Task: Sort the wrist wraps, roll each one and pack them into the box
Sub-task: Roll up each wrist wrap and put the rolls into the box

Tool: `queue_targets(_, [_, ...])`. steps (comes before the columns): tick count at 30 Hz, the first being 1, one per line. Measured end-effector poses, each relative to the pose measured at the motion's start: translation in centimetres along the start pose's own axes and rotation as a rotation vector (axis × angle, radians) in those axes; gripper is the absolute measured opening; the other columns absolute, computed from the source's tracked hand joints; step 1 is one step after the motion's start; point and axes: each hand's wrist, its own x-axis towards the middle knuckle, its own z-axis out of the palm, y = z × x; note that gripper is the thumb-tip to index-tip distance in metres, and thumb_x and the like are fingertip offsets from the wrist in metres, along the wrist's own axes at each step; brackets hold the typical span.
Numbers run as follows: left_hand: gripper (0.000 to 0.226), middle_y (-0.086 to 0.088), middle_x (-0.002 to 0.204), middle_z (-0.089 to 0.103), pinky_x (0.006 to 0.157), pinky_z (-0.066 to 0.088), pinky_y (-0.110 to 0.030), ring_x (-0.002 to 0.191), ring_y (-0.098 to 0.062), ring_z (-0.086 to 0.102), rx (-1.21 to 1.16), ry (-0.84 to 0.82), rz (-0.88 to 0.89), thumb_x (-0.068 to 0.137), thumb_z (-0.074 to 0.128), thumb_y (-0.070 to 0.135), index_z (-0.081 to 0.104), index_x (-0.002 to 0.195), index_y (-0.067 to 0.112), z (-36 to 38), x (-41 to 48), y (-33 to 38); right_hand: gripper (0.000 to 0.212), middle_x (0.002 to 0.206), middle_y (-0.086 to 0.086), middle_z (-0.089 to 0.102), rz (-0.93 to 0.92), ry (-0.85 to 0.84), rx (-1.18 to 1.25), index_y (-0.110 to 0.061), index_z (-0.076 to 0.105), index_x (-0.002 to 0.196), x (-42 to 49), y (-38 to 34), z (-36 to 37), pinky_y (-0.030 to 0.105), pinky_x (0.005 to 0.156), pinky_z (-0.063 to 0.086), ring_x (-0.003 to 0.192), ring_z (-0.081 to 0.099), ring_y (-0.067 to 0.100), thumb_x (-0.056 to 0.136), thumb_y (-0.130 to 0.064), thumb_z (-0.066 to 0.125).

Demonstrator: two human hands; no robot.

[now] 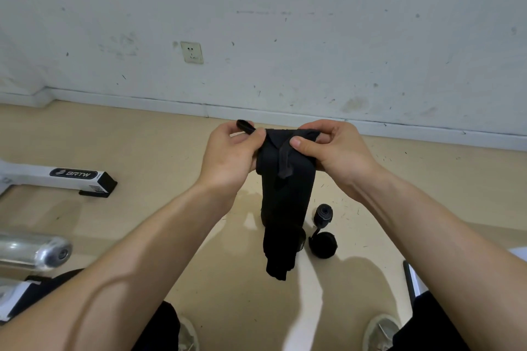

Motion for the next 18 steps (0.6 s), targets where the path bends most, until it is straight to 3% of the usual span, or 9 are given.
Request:
queue_targets(3, [0.008,-0.005,0.085,0.079,0.088,0.063,-0.039,0.079,-0.019,0.076,0.057,-0.002,0.058,0.103,0.059,0.01,0.065,0.108,0.005,-0.2,0.2,-0.2,0.018,0.066,-0.005,0.072,0.009,0.011,0.007,-0.003,0.07,0.105,0.1,0.1,-0.3,0.032,0.072,0.061,0.069,0.072,0.016,0.088,-0.003,0.076])
queue_targets(6, [0.009,-0.003,0.084,0.079,0.087,0.063,-0.04,0.082,-0.019,0.078,0.191,0.126,0.146,0.095,0.074,0.018,0.069,0.1,0.011,-0.3,0.3,-0.3,0.022,0.069,-0.004,0.074,0.011,0.034,-0.02,-0.003,0.07,0.107,0.1,0.1,-0.2,0.033,0.072,0.062,0.07,0.073,0.016,0.087,-0.005,0.078])
queue_targets(9, [0.015,0.004,0.082,0.078,0.08,0.06,-0.026,0.082,-0.012,0.075,0.258,0.192,0.194,0.086,0.083,0.023,0.07,0.08,0.02,0.0,0.2,-0.3,0.02,0.067,-0.006,0.072,-0.021,0.077,-0.118,-0.011,0.07,0.102,0.2,0.4,0.2,0.034,0.071,0.061,0.069,0.072,0.014,0.085,-0.01,0.081])
queue_targets(13, [0.022,0.015,0.092,0.075,0.071,0.051,-0.009,0.08,0.002,0.073,0.257,0.149,0.217,0.08,0.088,0.015,0.07,0.07,0.022,0.9,-0.1,-0.7,0.019,0.067,-0.009,0.072,-0.076,0.099,-0.161,-0.02,0.069,0.095,0.0,0.7,0.8,0.035,0.073,0.061,0.068,0.071,0.011,0.083,-0.013,0.083])
queue_targets(18, [0.021,0.015,0.093,0.077,0.075,0.054,-0.013,0.084,0.0,0.072,0.277,0.114,0.296,0.079,0.088,0.013,0.074,0.076,0.028,0.8,0.1,-0.7,0.016,0.067,-0.006,0.071,-0.088,0.089,-0.07,-0.02,0.069,0.091,-0.3,0.4,0.5,0.038,0.073,0.06,0.069,0.069,0.017,0.087,-0.007,0.078])
